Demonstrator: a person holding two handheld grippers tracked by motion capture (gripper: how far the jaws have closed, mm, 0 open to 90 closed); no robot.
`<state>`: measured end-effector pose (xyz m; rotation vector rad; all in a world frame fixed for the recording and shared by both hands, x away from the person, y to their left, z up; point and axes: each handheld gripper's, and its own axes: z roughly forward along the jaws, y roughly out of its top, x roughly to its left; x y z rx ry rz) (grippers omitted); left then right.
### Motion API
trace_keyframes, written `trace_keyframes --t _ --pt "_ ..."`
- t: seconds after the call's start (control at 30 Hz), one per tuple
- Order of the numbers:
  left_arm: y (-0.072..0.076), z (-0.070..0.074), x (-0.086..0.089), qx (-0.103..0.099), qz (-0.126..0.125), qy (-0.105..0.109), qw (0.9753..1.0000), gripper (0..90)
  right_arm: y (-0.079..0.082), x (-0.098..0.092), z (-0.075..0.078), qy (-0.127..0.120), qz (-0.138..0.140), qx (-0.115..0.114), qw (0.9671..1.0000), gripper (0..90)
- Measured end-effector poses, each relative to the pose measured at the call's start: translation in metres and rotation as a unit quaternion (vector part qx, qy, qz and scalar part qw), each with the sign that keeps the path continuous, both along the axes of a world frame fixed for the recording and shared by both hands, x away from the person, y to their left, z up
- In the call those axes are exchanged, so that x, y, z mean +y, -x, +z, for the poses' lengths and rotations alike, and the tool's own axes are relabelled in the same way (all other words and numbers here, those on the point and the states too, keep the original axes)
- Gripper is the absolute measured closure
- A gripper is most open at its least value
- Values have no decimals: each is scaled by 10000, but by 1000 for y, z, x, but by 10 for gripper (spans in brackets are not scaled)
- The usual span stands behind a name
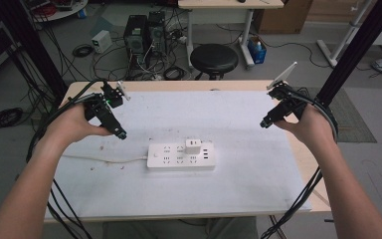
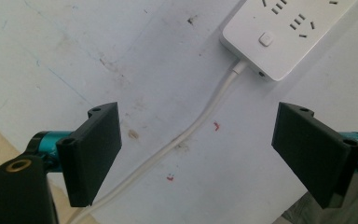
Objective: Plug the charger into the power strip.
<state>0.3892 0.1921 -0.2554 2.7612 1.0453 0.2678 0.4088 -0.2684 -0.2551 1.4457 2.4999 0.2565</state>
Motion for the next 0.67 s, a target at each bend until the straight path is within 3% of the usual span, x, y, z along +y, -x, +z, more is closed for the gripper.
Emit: trace_keyframes --t 0.67 --pt "3 1 -3 -59 -56 20 10000 157 2 3 -5 98 55 41 9999 186"
